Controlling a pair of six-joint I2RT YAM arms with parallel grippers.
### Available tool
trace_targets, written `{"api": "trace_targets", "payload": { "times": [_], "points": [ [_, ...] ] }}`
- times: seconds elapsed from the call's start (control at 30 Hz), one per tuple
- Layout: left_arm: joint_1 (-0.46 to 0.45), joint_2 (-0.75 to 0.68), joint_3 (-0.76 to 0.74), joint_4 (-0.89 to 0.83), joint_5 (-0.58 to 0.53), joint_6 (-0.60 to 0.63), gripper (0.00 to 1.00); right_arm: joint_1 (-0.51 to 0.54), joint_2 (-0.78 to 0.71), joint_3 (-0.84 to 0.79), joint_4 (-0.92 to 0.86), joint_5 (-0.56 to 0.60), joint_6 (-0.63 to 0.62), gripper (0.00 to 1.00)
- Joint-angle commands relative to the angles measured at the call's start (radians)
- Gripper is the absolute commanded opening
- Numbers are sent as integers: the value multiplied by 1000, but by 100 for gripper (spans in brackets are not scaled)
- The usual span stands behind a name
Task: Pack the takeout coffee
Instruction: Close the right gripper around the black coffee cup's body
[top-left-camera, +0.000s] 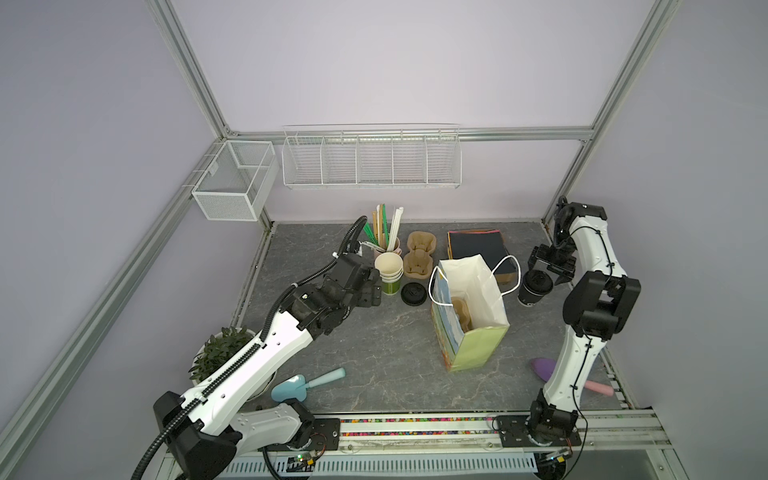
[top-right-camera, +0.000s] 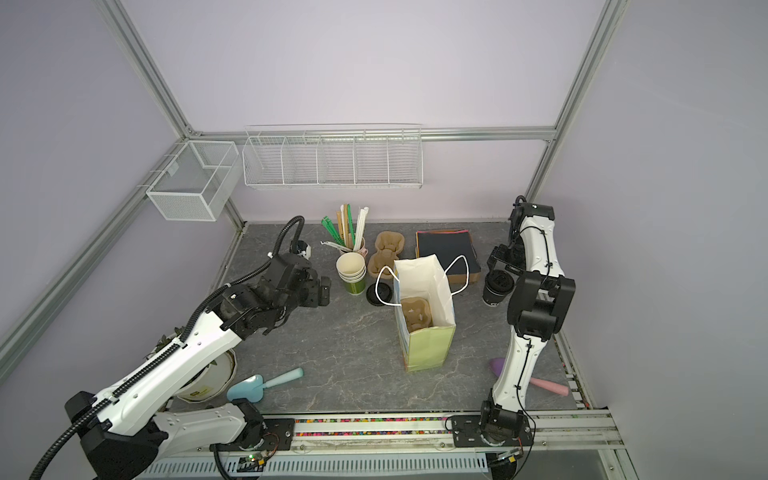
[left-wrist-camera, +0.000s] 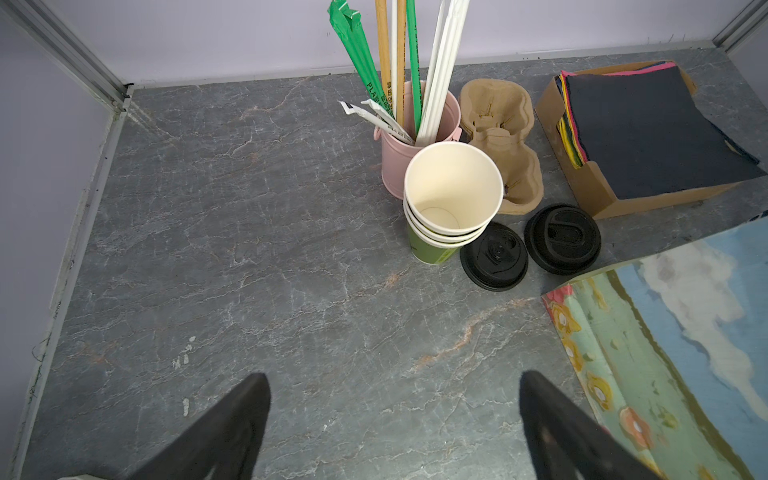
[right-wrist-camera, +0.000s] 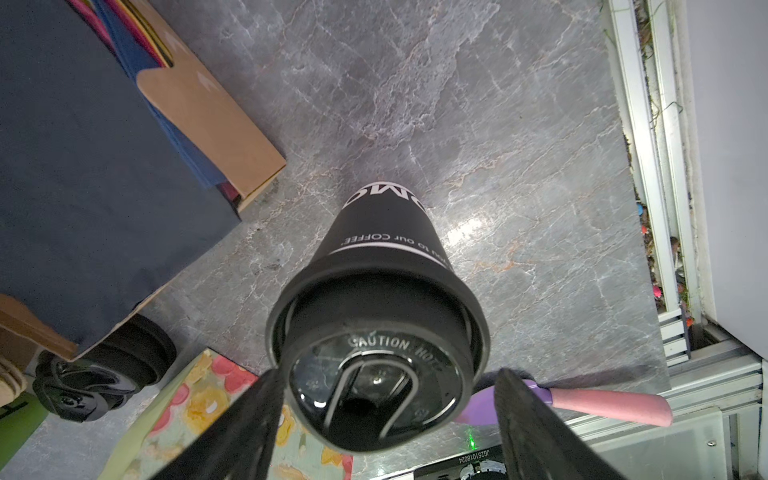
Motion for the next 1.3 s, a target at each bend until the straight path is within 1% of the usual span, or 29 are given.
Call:
{"api": "trace_targets", "payload": {
  "times": [0.0, 0.17, 0.37, 0.5, 0.63, 0.73, 0.97, 1.13, 1.27],
  "points": [
    [4, 8, 33, -26, -11, 18, 94, 7, 24, -8, -1, -2, -11, 82],
    [4, 10, 30, -26, -13, 18, 93, 17, 17, 20, -6, 4, -8, 84],
    [4, 9, 31, -23, -11, 19, 94, 20, -2, 45, -6, -23, -5, 86],
    [5, 10, 31, -22, -11, 20, 94, 22, -5, 37, -10, 4, -4, 86],
    [4, 11, 30, -22, -11, 21, 94, 22, 6, 6, -14, 59, -1, 86],
    [4, 9, 30, -23, -11, 22, 93, 21, 16, -8, -7, 50, -1, 86],
    [4, 10, 29, -23, -15, 22, 93, 23, 17, -8, 3, 23, -5, 83],
    [4, 12, 30, -24, -17, 22, 93, 23, 28, -15, 3, 40, -4, 83],
    [4, 12, 30, -24, -17, 22, 93, 24, 28, -24, 13, 29, -5, 82]
  ]
}}
